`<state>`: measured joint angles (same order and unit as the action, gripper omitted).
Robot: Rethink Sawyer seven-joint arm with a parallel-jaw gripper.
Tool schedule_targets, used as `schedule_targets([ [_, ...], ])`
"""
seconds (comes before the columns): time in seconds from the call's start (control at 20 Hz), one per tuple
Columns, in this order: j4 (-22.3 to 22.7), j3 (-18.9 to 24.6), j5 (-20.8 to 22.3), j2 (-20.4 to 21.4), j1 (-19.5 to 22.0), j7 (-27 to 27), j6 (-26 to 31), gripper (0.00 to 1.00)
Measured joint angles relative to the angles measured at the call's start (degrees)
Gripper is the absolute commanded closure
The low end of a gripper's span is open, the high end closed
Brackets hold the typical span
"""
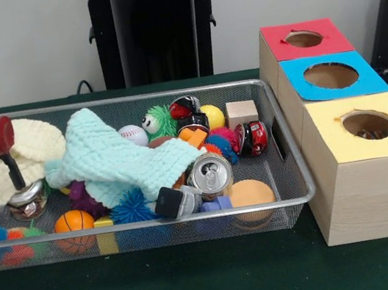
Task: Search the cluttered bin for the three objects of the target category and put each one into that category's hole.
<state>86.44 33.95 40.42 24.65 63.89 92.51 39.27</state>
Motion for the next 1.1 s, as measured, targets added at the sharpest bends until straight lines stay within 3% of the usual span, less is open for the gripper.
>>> schedule_targets([
  [1.1, 0.76, 0.56, -0.08, 1.82, 2.64, 0.00, 0.06, 0.00],
])
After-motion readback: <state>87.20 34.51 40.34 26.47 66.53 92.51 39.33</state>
